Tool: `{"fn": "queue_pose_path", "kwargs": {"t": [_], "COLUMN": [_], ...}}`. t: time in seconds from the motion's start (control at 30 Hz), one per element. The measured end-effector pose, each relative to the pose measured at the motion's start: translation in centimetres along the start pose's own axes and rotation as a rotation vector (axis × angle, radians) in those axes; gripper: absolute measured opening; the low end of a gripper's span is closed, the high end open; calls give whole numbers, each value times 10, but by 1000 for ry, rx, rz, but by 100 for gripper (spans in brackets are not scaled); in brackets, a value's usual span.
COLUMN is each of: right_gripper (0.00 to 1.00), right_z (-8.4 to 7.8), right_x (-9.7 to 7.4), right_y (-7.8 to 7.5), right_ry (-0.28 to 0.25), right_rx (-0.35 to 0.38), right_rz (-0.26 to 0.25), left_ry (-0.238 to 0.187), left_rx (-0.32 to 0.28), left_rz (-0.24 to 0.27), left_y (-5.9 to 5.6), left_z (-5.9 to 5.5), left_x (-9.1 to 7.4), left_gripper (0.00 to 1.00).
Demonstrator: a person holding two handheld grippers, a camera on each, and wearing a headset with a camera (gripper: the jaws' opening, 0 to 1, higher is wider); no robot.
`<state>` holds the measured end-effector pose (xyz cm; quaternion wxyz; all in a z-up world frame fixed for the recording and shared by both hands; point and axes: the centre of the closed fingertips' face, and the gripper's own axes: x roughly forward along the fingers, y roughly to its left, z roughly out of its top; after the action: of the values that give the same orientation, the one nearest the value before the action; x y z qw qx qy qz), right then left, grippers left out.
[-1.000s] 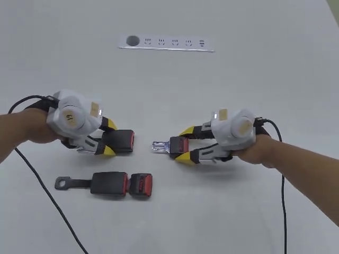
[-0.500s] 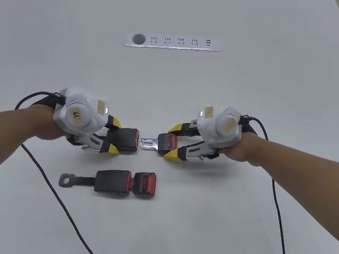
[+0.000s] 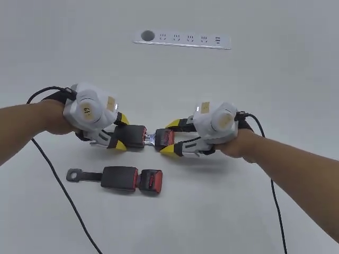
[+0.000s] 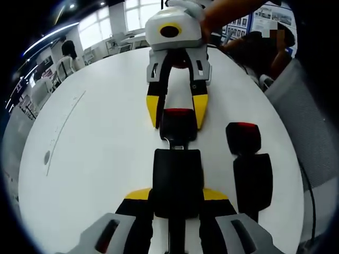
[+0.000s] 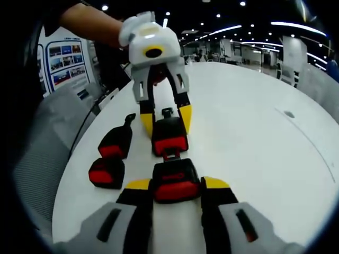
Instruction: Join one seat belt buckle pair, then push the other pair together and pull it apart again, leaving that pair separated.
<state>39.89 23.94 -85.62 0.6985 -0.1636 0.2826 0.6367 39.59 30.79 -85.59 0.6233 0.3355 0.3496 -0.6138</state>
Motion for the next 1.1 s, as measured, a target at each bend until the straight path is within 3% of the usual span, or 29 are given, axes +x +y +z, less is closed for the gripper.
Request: {"fn": "queue_pose_path", "kwargs": {"t": [0.4,0.57,1.1], "right_gripper": [35,35,35], "right_z": [3,13,12], "right_x": [6,18,20], "right_y": [1,4,4], "right_ry": [7,2,41], "right_rx": [13,4,42], "right_rz": [-7,-18,-60], "left_ry": [35,35,42], "left_rx": [8,4,6], "left_rz": [1,0,-1], "left_y": [0,0,1], "left_z": [1,1,0], "left_x": [1,1,1], "left_gripper": [34,34,34]}}
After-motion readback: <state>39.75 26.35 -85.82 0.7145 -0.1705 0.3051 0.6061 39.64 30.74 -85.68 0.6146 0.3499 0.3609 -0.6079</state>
